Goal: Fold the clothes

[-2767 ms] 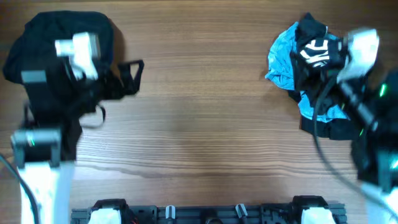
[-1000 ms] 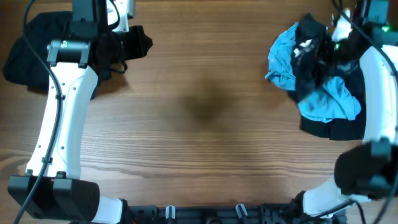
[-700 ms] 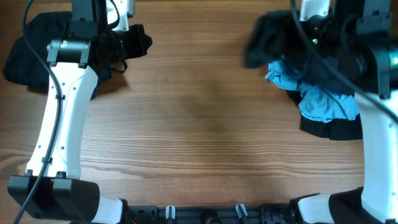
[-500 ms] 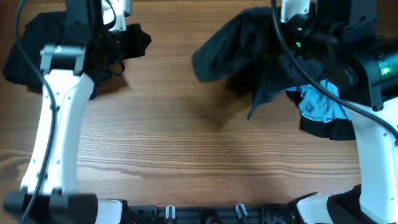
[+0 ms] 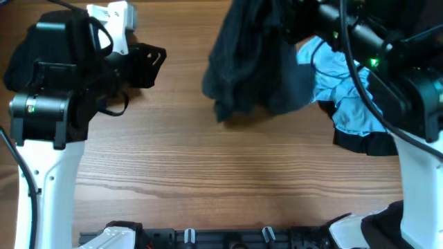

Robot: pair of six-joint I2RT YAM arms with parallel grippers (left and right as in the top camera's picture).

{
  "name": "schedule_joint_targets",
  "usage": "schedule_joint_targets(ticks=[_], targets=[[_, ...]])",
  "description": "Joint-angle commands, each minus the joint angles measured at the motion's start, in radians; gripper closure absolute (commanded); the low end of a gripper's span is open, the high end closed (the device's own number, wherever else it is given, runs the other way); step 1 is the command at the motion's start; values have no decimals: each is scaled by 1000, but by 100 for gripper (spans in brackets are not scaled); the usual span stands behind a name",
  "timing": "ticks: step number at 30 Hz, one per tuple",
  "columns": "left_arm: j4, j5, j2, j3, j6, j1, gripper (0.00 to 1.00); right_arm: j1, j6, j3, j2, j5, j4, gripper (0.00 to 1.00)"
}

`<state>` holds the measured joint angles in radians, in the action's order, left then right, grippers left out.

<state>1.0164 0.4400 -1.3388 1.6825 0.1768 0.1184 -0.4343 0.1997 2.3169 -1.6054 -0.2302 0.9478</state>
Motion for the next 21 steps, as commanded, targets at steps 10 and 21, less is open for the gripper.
schedule_joint_targets(ticks=[10,21], targets=[[29,64,31,10,-75,80,74,-108,121,18,-106,117,-87,96],[19,-359,-31,10,-273,418,47,-108,138,18,-106,49,-72,96]])
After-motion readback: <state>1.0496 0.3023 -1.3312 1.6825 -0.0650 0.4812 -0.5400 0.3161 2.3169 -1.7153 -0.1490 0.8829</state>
